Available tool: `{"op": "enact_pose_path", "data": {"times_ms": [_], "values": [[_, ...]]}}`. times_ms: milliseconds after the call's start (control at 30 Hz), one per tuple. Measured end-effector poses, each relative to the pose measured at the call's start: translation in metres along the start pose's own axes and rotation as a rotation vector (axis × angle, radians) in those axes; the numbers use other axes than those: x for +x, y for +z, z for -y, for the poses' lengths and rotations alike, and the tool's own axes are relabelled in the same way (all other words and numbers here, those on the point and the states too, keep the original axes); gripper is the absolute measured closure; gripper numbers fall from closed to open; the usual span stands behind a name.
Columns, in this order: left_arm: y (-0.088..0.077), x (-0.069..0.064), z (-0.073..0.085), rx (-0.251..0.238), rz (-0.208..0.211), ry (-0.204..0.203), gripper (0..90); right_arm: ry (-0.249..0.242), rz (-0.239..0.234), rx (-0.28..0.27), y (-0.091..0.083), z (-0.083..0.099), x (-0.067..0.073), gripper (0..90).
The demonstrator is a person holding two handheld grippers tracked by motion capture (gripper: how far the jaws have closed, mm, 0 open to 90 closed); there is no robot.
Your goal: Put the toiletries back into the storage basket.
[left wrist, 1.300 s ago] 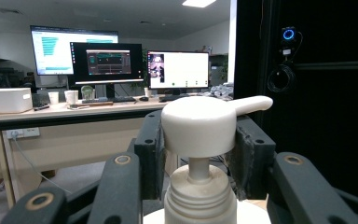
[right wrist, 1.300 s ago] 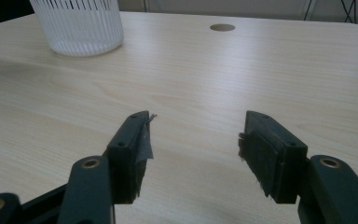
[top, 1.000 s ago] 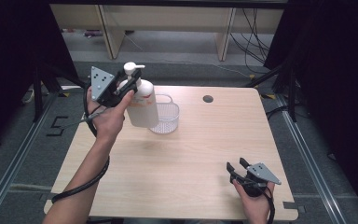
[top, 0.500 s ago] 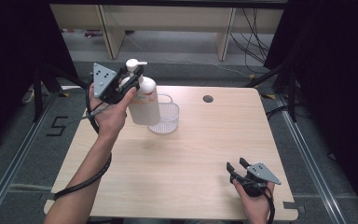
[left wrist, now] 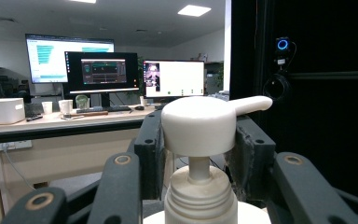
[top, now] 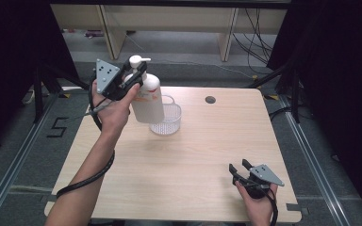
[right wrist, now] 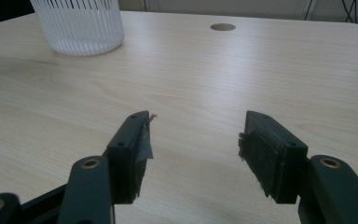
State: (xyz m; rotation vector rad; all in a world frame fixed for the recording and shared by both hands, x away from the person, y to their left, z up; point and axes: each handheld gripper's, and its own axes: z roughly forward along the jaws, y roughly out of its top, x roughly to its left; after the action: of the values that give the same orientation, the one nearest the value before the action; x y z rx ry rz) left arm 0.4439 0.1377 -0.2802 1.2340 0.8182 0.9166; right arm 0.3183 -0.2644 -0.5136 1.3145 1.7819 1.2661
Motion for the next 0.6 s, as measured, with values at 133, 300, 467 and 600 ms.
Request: {"op": "enact_pose_path", "data": {"times_ms": [133,300,467,600], "values": [[0.003,0.0,-0.001,0.001,-0.001,-0.001,59.1,-0.023,-0.001,-0.011,0.001,0.0,-0.001,42.4],[0.008,0.0,-0.001,-0.007,0.0,0.012,59.1,-0.024,-0.01,0.006,0.0,-0.001,-0.001,42.4],[0.012,-0.001,-0.001,-0.008,0.005,0.01,59.1,-0.02,-0.013,-0.001,0.001,0.0,-0.001,42.4],[0.016,-0.002,-0.001,-0.015,0.01,0.011,59.1,-0.031,0.006,0.013,-0.001,-0.001,-0.001,42.3]]}}
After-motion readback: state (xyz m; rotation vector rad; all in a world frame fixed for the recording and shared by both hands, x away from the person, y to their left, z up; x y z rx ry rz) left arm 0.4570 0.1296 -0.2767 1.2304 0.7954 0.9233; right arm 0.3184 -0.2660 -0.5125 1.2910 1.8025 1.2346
